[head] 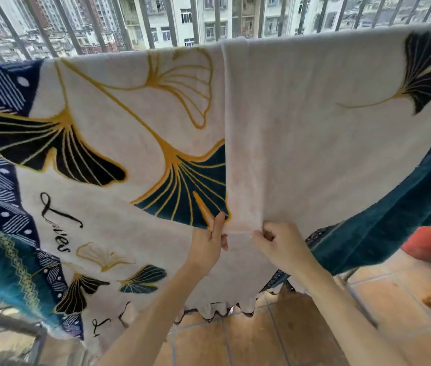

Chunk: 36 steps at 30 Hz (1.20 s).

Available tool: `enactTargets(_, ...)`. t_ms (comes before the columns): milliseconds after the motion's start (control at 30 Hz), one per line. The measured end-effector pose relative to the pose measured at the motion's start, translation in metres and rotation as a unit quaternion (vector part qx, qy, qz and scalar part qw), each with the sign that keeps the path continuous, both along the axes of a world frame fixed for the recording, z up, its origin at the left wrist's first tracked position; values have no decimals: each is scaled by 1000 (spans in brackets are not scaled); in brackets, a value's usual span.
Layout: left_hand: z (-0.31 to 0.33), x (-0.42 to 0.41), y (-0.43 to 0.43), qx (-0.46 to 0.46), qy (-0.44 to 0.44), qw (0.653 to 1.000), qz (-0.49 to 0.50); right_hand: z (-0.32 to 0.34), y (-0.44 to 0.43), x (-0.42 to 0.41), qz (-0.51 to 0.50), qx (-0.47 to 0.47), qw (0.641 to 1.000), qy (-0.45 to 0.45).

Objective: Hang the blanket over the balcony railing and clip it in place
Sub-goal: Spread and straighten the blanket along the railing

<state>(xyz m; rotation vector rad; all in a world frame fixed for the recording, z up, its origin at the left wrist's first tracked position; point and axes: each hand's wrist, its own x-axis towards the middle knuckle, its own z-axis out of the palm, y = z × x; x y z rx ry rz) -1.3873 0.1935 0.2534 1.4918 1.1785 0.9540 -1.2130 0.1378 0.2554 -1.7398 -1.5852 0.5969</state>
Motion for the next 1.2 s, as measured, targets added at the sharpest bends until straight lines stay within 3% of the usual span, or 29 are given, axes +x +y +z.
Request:
enactTargets(167, -68, -33, -10, -72, 131, 989, 14, -61, 9, -24, 21, -77, 993, -89)
enactTargets(300, -119, -49, -28, -163, 160, 974, 3, -109, 4, -37, 35, -141, 984, -100)
enactTargets(433, -173, -66, -48, -245, 357, 897, -82, -144, -16, -47, 77, -196, 970, -124)
enactTargets(533, -174, -64, -61, -256, 295, 920, -35, -151, -21, -47, 89, -212, 966, -118)
enactTargets(600, -165, -60, -55, -253, 173, 952, 10, -147, -16, -42, 68, -198, 973, -101)
enactTargets(667, -149, -57, -42, -267, 67, 961, 6, -141, -7, -36, 30, -182, 980, -75)
enactTargets(767, -136, -72, -24, -236, 76, 969, 0, -134, -1, -28, 9, -184, 982, -40)
enactTargets(1067, -118, -200, 18, -176, 61, 956, 226, -119, 17, -56, 55, -210, 976, 14)
enactTargets(1200, -93, -251, 28, -151, 107, 926, 329, -97, 51, -93, 98, -182, 978, 16)
